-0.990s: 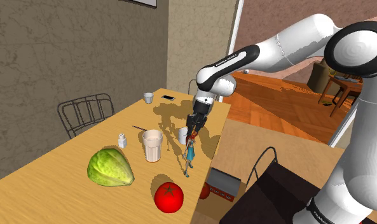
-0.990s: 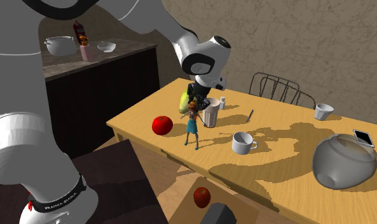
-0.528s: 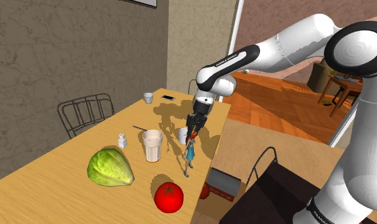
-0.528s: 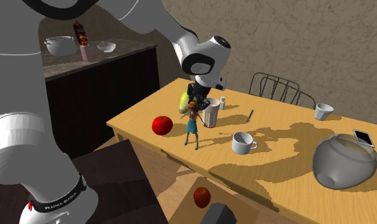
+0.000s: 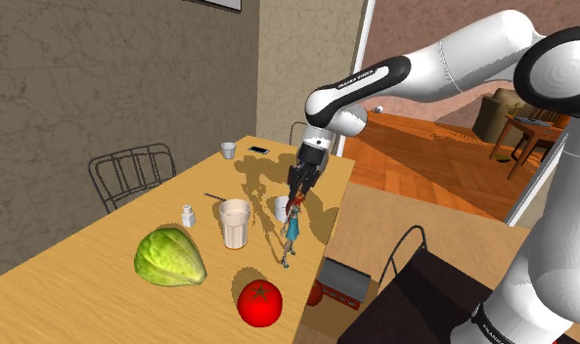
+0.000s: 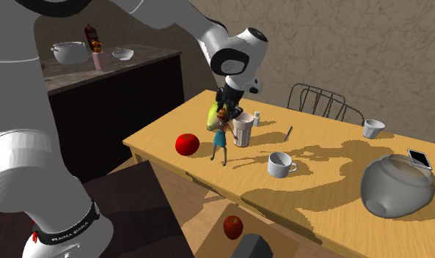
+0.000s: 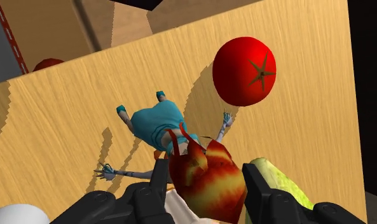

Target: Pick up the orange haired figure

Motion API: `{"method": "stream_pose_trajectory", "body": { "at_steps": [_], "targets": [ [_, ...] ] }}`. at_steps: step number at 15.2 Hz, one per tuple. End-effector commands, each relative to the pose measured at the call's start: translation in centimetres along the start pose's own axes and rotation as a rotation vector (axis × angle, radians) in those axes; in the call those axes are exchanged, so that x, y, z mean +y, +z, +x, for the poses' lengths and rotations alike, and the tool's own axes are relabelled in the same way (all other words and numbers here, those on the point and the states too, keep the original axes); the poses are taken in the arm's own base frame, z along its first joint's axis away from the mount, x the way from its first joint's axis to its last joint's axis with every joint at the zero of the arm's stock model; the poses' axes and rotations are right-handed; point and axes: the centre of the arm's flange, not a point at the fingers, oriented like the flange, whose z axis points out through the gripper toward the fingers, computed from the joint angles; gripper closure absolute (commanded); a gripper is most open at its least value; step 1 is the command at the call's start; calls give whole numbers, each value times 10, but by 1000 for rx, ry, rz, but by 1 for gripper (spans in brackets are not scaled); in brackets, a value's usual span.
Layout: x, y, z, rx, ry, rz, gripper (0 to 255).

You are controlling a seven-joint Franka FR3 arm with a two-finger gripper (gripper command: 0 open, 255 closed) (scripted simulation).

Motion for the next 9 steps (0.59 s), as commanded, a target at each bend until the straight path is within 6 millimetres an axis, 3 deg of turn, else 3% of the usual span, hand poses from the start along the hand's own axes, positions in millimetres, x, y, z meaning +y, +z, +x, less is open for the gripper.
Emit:
{"method": "stream_pose_trajectory", "body": {
  "at_steps": [1, 7, 9],
  "targets": [
    [-4, -10, 0, 0, 0, 0, 255],
    [-16, -39, -2, 0, 0, 0, 255],
    [-16, -40, -2, 0, 0, 0, 255]
  ]
}}
